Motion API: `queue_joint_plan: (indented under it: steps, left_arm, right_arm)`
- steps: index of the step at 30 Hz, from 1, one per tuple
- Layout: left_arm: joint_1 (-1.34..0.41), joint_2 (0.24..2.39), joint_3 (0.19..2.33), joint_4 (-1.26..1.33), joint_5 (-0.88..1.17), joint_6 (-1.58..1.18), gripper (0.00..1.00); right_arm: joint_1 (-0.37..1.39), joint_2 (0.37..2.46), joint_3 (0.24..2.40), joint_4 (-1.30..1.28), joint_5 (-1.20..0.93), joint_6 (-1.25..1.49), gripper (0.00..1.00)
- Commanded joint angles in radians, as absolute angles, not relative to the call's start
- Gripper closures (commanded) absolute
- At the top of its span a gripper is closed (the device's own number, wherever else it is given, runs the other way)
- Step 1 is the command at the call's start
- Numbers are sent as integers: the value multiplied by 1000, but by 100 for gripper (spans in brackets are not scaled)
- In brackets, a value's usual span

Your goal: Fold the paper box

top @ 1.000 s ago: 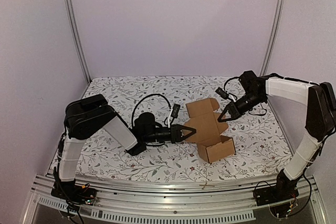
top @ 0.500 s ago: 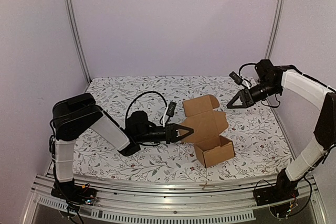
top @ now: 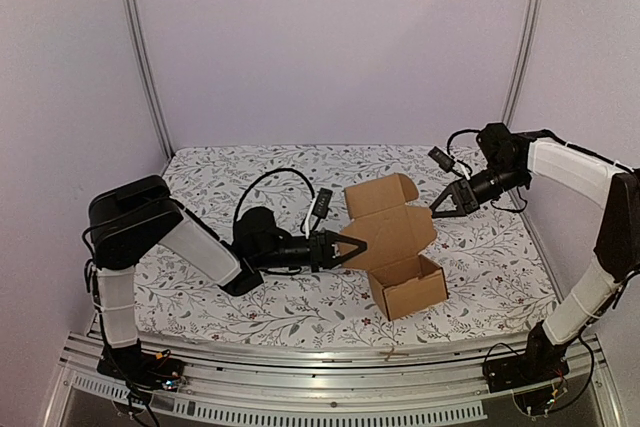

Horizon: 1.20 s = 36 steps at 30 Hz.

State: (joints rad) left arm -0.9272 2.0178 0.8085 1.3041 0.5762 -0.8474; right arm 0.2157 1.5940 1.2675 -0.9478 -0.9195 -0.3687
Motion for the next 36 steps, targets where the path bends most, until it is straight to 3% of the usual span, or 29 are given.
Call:
queue_joint_plan:
  steps: [1,7,17,26,32,36]
  left_arm:
    - [-925,1998,794,1285,522,-832,100]
    - [-923,1993,786,1286,500,-830,100]
    - [-919,1980,791,1256,499,-822,100]
    - [-928,1998,815,1289,557,-846,100]
    - [-935,2006,845,1282,580,-847,100]
    - [-936,2010,850,1289,581,-849,100]
  right_arm:
    - [267,1593,1265,-1020,-1028,-464,60]
    - [301,1599,1259,-1123,-1094,-573,51]
    - [306,1724,1368,-1533,-1243,-954,41]
    - [351,1761,1361,-1313,-1209,-749,41]
    - [407,1741,1335,-1180,-1163,-607,47]
    - [408,1755,1344,-1173,-1165,-591,68]
